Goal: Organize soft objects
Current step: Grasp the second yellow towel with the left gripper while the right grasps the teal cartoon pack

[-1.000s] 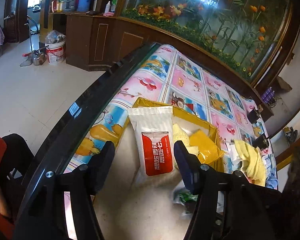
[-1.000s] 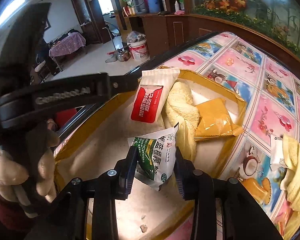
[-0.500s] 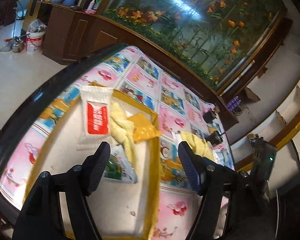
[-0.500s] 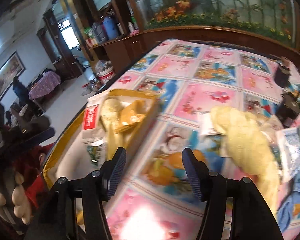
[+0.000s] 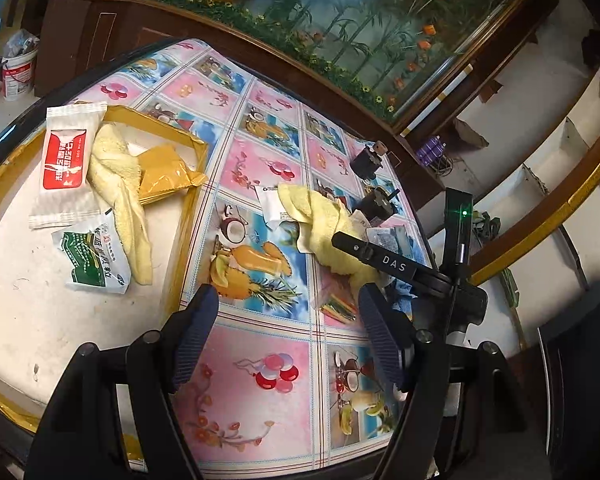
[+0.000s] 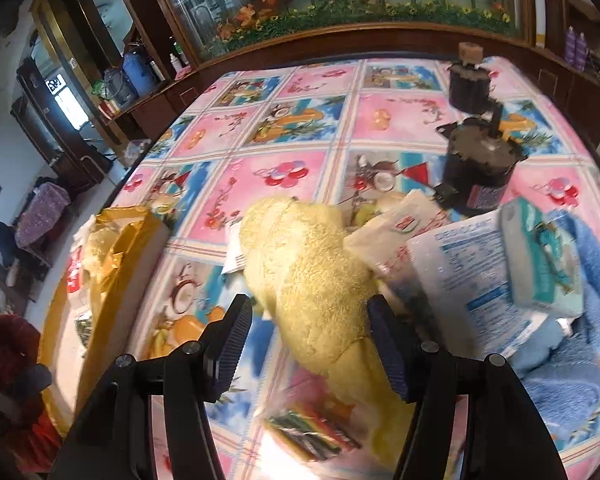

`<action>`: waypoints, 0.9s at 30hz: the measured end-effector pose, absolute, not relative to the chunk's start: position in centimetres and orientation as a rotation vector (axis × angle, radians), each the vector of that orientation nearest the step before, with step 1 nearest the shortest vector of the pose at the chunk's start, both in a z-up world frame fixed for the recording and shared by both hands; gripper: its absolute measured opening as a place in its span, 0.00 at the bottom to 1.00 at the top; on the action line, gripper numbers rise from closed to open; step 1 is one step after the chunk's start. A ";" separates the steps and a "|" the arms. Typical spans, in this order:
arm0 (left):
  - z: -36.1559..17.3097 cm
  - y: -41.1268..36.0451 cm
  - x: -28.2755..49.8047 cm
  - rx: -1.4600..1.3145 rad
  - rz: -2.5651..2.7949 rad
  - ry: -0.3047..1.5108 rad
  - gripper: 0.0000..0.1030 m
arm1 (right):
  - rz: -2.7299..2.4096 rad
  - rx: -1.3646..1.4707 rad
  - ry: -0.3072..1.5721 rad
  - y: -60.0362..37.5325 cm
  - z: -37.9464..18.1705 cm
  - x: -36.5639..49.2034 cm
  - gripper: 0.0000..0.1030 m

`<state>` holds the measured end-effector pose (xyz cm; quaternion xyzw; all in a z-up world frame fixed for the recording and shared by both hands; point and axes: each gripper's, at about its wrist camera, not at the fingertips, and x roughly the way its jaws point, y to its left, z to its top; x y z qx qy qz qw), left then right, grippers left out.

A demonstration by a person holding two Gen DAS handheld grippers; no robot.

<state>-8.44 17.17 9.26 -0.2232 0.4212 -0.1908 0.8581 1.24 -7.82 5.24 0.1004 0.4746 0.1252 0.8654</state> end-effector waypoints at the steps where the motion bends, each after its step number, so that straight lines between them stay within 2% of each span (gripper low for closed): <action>1: 9.3 17.2 -8.4 -0.465 -0.393 0.884 0.70 | 0.366 0.278 1.010 -7.5 5.3 0.9 0.61; 3: 9.0 17.0 -8.2 -0.456 -0.377 0.889 0.70 | 0.579 0.386 1.029 -6.9 5.9 -0.2 0.60; 5: 8.8 16.9 -8.0 -0.446 -0.367 0.901 0.70 | 0.636 0.373 0.975 -6.8 7.5 -1.8 0.59; 9: 8.4 15.6 -7.2 -0.385 -0.364 0.921 0.70 | 0.501 0.320 0.904 -9.4 8.8 -3.5 0.60; 18: 6.4 11.2 -1.9 -0.312 -0.326 0.994 0.70 | 0.311 0.330 0.924 -15.5 6.1 -6.0 0.62; 27: 3.0 8.5 1.9 -0.231 -0.177 1.029 0.72 | 0.157 0.292 0.807 -21.3 8.5 -8.4 0.64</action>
